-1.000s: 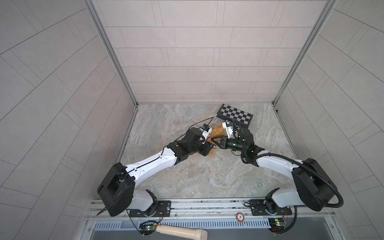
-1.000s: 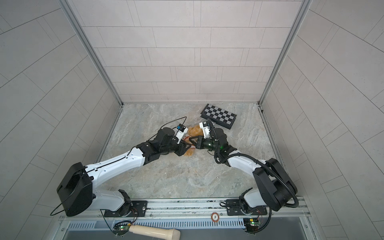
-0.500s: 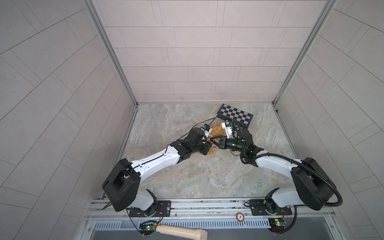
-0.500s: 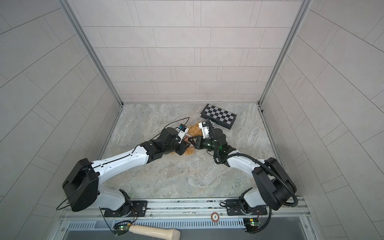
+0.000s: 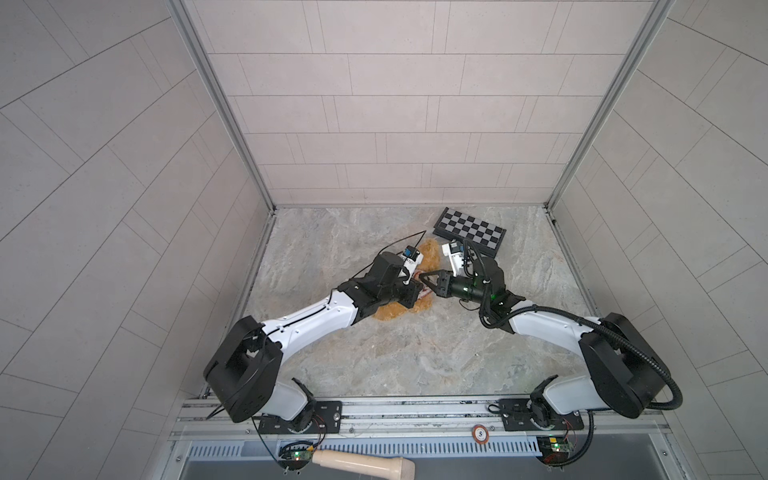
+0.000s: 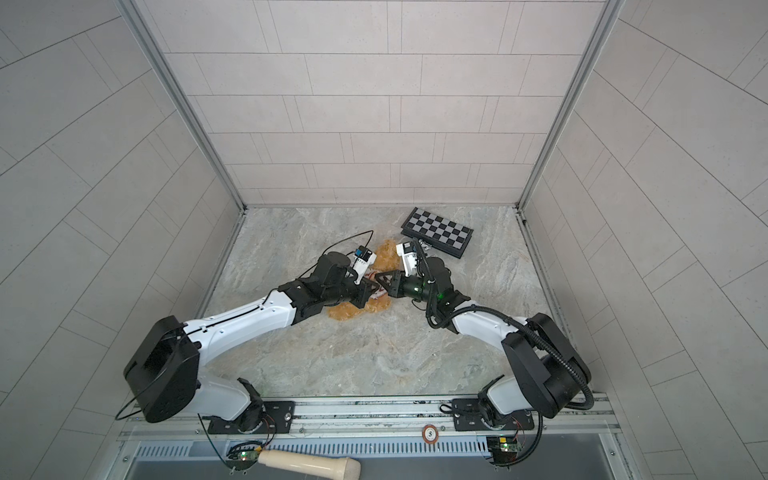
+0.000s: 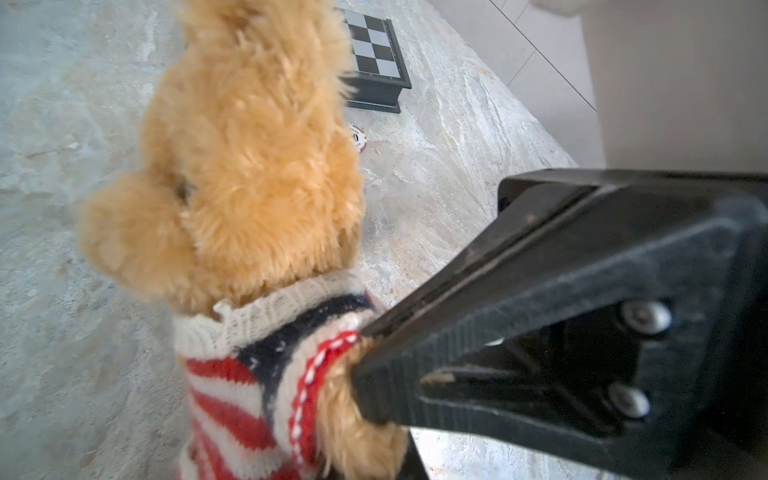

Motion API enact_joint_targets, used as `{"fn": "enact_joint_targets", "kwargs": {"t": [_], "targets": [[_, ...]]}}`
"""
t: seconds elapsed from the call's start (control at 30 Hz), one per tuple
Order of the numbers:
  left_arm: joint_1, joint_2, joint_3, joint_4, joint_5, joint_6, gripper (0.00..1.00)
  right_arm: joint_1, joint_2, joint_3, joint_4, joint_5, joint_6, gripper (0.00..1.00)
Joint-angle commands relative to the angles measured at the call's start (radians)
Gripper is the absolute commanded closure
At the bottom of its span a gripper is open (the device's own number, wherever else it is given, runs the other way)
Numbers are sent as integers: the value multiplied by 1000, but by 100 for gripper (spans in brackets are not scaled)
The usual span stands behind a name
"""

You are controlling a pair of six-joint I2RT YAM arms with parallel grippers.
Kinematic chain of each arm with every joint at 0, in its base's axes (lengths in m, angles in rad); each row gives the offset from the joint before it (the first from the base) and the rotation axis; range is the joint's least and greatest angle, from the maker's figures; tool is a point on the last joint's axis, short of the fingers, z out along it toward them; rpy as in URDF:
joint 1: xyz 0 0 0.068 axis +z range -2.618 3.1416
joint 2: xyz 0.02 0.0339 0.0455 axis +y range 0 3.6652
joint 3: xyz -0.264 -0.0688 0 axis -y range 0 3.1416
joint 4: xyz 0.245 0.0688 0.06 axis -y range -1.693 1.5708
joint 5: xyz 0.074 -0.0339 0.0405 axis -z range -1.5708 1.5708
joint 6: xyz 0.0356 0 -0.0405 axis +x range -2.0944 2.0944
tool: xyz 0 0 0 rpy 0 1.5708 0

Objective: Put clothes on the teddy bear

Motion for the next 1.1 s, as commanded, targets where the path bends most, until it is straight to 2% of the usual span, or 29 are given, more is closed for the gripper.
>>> {"fn": "enact_joint_targets", "kwargs": {"t": [0.0,0.07,0.1,0.13,0.23,0.37,0.43,0.53,0.57,0.63,0.77,0.87,0.97,1.07], "targets": [[6,-54,-18,100,99,-28,84,19,-60,21,-101,13,-87,100],[11,-61,-36,132,124,-61,72,19,-71,29,-141,23,-112,100],[12,-59,-43,146,132,-75,71,19,-74,31,-143,21,-112,100],[13,-53,-43,155,137,-88,76,19,-75,30,-136,20,-109,100],[20,-42,-44,184,137,-130,99,19,-74,28,-112,8,-96,100],[36,-49,-43,199,142,-178,100,21,-109,22,-120,17,-107,98],[45,-70,-49,201,155,-190,100,21,-136,16,-138,32,-129,84],[86,-114,-66,201,205,-230,100,23,-232,-51,-96,92,-184,51],[106,-130,-77,203,223,-247,100,35,-274,-84,-108,135,-244,43],[141,-147,-84,199,279,-267,100,42,-331,-128,-164,175,-359,37],[165,-165,-63,186,404,-287,100,44,-385,-228,-115,152,-510,40],[165,-187,-39,145,466,-268,100,44,-417,-251,-114,219,-571,47],[165,-213,-23,75,498,-232,100,43,-443,-237,-134,260,-641,54],[166,-233,-26,54,513,-228,100,44,-433,-217,-146,242,-684,56]]}}
